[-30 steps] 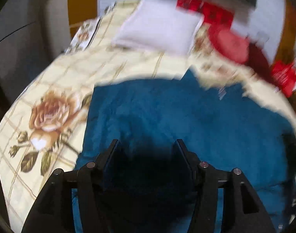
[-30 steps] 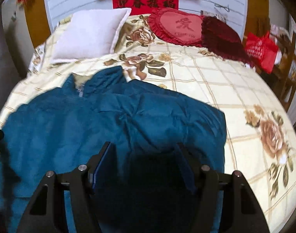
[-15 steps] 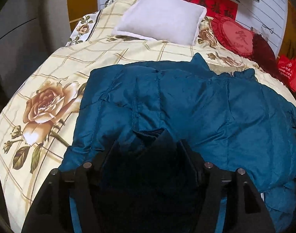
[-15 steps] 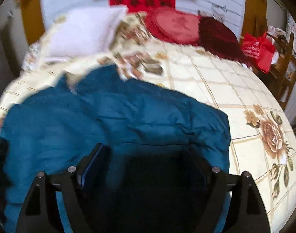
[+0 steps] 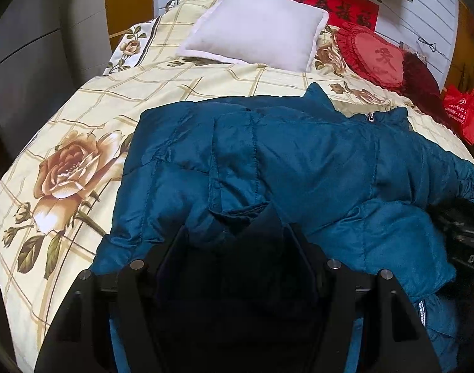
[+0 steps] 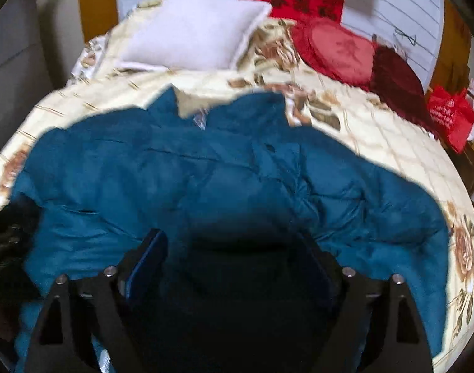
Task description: Fold large clothes
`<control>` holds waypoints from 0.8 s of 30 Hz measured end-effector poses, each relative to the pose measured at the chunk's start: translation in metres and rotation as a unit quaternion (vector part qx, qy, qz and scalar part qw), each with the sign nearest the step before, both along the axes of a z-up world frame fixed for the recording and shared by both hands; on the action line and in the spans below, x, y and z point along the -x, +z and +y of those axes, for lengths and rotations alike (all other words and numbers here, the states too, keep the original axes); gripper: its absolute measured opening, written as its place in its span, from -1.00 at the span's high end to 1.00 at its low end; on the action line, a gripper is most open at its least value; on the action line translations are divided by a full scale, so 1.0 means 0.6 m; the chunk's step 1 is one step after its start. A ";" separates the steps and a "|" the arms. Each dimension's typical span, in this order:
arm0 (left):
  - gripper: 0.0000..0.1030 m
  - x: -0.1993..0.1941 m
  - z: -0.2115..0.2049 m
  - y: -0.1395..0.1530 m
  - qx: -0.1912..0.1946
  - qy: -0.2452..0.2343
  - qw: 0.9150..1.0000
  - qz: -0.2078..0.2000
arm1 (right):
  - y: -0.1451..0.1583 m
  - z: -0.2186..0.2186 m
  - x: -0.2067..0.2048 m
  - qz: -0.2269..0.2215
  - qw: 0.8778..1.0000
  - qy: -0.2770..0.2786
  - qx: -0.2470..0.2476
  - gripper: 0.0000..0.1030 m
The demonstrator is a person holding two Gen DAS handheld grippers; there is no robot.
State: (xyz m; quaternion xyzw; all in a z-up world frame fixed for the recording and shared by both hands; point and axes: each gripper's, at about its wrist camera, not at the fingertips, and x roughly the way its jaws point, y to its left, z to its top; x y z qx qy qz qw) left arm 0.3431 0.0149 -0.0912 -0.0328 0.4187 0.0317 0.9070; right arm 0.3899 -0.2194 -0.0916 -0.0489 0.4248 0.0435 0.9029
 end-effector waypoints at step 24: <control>-0.05 -0.003 -0.005 -0.008 -0.010 -0.003 1.000 0.003 | -0.005 -0.243 0.127 0.014 0.997 -0.075 -0.021 -0.29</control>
